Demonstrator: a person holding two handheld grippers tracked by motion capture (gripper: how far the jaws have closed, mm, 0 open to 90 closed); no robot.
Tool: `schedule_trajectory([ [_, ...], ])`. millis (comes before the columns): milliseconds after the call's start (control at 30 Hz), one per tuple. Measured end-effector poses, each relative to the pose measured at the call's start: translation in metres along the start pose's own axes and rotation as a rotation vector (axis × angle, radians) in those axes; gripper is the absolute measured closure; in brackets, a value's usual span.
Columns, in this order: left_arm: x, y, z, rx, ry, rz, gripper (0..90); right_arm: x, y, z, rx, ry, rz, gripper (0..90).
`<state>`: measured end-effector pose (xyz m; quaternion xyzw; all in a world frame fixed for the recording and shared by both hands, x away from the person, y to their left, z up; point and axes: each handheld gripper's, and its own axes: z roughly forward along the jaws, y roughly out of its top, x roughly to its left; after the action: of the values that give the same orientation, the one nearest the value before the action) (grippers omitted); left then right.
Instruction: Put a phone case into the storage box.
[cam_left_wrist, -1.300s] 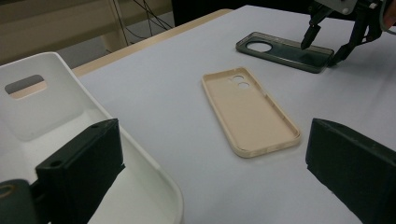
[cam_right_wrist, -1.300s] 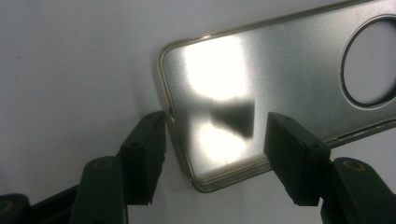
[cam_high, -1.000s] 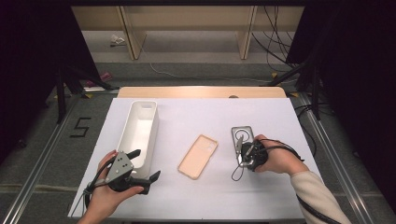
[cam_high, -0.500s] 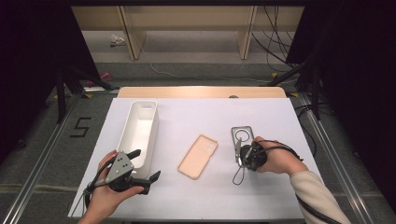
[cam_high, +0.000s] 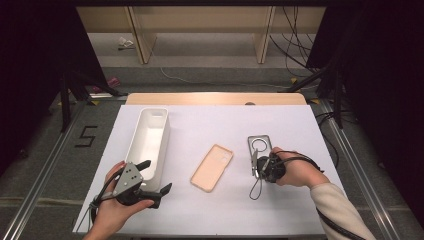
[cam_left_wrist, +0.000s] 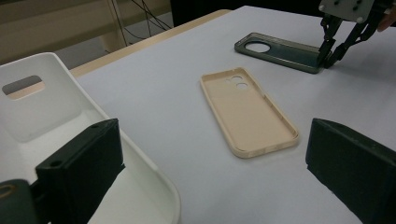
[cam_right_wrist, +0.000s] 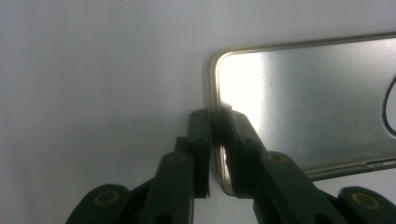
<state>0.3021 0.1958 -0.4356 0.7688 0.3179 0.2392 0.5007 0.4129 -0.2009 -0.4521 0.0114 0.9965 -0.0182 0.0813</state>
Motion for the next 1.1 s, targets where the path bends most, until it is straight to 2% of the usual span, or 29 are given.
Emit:
schedule_trajectory([
  [400, 0.0, 0.0, 0.0, -0.001, 0.001, 0.002, 3.6, 0.0, -0.001, 0.0, -0.001, 0.001, 0.008, 86.9],
  [600, 0.0, 0.0, 0.0, -0.002, 0.0, 0.001, 3.5, -0.001, -0.005, -0.005, -0.013, 0.009, 0.038, 88.2],
  [800, 0.0, 0.0, -0.001, -0.003, 0.001, 0.0, 3.5, -0.003, -0.009, -0.01, -0.057, 0.011, 0.069, 88.5],
  [933, 0.0, 0.0, -0.001, -0.005, 0.001, 0.0, 3.5, -0.003, -0.011, -0.015, -0.081, -0.006, 0.087, 88.6],
  [1100, 0.001, 0.0, -0.001, -0.006, 0.002, 0.0, 3.5, -0.005, -0.014, -0.021, -0.145, -0.025, 0.111, 88.8],
])
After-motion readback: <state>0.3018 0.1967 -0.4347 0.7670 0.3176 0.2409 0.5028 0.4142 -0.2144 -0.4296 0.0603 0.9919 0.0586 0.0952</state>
